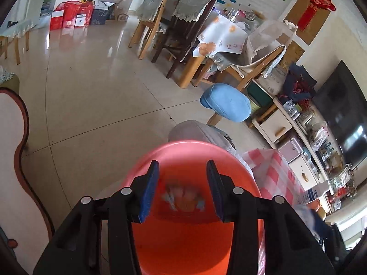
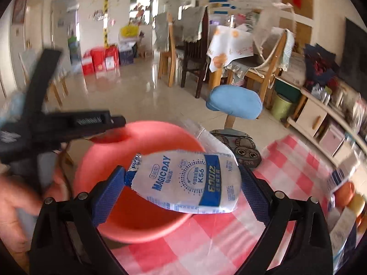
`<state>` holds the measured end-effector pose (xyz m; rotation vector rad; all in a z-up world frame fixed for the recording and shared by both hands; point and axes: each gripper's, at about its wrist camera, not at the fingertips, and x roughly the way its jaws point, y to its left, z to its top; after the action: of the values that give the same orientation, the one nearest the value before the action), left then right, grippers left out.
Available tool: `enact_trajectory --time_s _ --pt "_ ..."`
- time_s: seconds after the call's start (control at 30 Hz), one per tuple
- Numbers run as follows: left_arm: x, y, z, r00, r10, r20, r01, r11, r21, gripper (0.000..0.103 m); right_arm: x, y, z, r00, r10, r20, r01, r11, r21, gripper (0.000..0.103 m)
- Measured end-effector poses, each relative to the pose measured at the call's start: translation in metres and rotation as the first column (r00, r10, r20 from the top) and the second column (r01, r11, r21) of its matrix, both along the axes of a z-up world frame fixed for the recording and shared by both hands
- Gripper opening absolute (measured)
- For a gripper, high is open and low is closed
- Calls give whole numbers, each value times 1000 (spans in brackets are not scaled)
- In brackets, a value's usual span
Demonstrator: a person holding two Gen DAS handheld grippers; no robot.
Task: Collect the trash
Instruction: 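Carry the red wrapper over the pink bucket and open the left gripper, then move the left tool back to the green-and-white snack packet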
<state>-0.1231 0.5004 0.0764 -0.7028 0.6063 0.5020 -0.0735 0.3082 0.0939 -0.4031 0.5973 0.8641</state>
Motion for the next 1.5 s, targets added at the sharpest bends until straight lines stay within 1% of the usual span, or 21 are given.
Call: enact_trajectory --time_s 0.03,0.07,0.1,0.13,0.23,0.27,0.3,0.4,0.47,0.53,0.63,0.7,0.77,0.87,1.0,1.13,1.2,1.3,1.37,1.43,1.5 --pt "1 0 -1 1000 -5 3 5 1000 1 45 2 8 -6 1000 14 -5 -14 1000 -20 97" --pt "4 0 -1 1000 -9 9 9 1000 1 51 3 14 -10 1000 22 -15 -23 999 -33 98" --pt "-1 -3 -2 1000 -6 12 6 1000 4 67 5 16 -13 1000 19 -19 -20 999 -36 99" --pt "-2 -4 -2 1000 0 18 -1 1000 9 73 6 16 -15 1000 15 -20 -15 999 -29 99" --pt "0 -6 0 999 -5 38 5 1000 25 81 7 9 -13 1000 -2 -25 2 1000 3 99" --pt "-1 -5 1 999 -1 42 -1 1000 29 86 8 5 -11 1000 -19 -20 19 1000 6 99" --pt "-2 -5 2 999 10 50 -11 999 36 88 7 1 -10 999 -34 -19 34 999 14 99" --pt "-5 -7 4 997 14 71 -18 999 42 90 9 -18 -5 995 -97 -30 98 994 54 99" --pt "-3 -12 9 996 -7 93 2 998 57 90 7 -32 -3 991 -133 -23 134 989 68 99" --pt "0 -24 18 993 -64 100 52 992 116 91 4 -47 -2 987 -161 -5 161 984 75 99" --pt "4 -46 29 991 -100 90 77 969 233 95 -5 -71 -2 979 -202 33 199 977 79 99" --pt "6 -59 33 985 -140 99 109 957 270 95 -15 -91 -5 972 -225 66 220 973 71 99" --pt "9 -74 35 980 -177 95 141 943 302 95 -19 -98 -6 970 -232 78 227 972 69 99" --pt "15 -96 38 970 -227 83 183 915 359 95 -29 -118 -8 961 -256 104 250 966 65 99" --pt "17 -127 41 962 -259 85 201 883 424 95 -33 -143 -10 951 -295 98 288 955 75 99" --pt "21 -152 38 945 -312 94 240 862 447 95 -38 -165 -9 938 -333 92 326 941 86 99" --pt "21 -159 38 941 -319 111 240 862 446 95 -42 -176 -10 928 -357 105 350 933 78 99" --pt "21 -164 34 938 -322 126 248 880 406 95 -45 -191 -12 918 -380 110 374 925 71 99" --pt "25 -166 30 941 -317 117 258 898 355 95 -47 -200 -13 912 -397 104 391 917 74 99" --pt "28 -168 25 946 -310 99 263 906 331 95 -49 -209 -14 907 -410 95 404 911 83 99" --pt "30 -174 20 947 -312 80 271 906 325 95 -50 -220 -14 899 -428 91 420 903 96 99"
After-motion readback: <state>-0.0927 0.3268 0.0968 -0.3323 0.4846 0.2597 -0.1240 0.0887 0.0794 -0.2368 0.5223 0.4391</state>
